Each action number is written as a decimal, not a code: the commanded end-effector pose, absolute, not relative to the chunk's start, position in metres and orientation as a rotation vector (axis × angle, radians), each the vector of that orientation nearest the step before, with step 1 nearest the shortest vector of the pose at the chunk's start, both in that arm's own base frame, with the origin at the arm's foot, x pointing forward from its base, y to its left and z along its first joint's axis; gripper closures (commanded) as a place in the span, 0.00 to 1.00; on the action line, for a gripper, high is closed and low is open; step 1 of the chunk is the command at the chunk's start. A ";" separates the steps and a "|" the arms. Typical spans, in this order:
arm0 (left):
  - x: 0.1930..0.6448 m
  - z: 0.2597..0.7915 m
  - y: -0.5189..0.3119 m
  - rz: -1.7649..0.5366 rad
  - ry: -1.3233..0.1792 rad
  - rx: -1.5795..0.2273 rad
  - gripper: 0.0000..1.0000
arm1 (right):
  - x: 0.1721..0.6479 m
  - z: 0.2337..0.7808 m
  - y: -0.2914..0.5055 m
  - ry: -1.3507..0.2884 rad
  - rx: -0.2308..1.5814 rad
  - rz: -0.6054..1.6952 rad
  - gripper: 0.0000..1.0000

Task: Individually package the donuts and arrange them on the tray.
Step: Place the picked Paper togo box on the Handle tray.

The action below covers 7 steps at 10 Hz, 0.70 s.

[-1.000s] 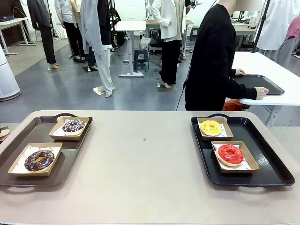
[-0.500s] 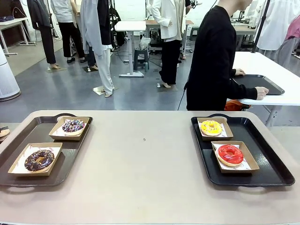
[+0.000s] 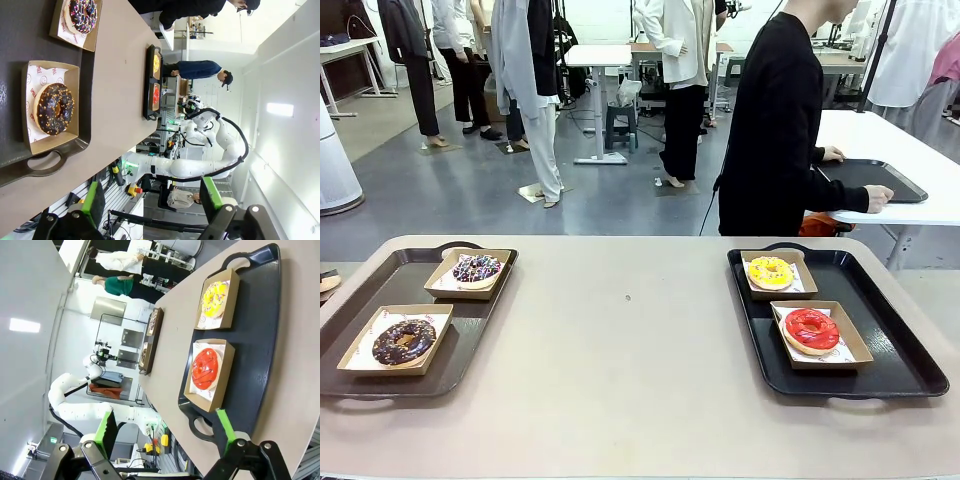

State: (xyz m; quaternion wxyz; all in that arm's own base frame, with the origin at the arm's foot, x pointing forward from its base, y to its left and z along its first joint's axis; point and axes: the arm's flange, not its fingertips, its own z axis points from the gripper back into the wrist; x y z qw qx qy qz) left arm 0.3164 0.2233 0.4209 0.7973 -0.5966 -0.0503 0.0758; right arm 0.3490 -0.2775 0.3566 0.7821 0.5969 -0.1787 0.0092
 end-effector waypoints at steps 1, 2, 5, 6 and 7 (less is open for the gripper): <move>0.314 0.422 0.224 0.153 -0.115 -1.290 0.00 | 0.349 0.355 -0.277 -0.377 1.284 0.008 0.00; 0.314 0.422 0.224 0.153 -0.115 -1.290 0.00 | 0.349 0.355 -0.277 -0.377 1.284 0.008 0.00; 0.314 0.422 0.224 0.153 -0.115 -1.290 0.00 | 0.349 0.355 -0.277 -0.377 1.284 0.008 0.00; 0.314 0.422 0.224 0.153 -0.115 -1.290 0.00 | 0.349 0.355 -0.277 -0.377 1.284 0.008 0.00; 0.314 0.422 0.224 0.153 -0.115 -1.290 0.00 | 0.349 0.355 -0.277 -0.377 1.284 0.008 0.00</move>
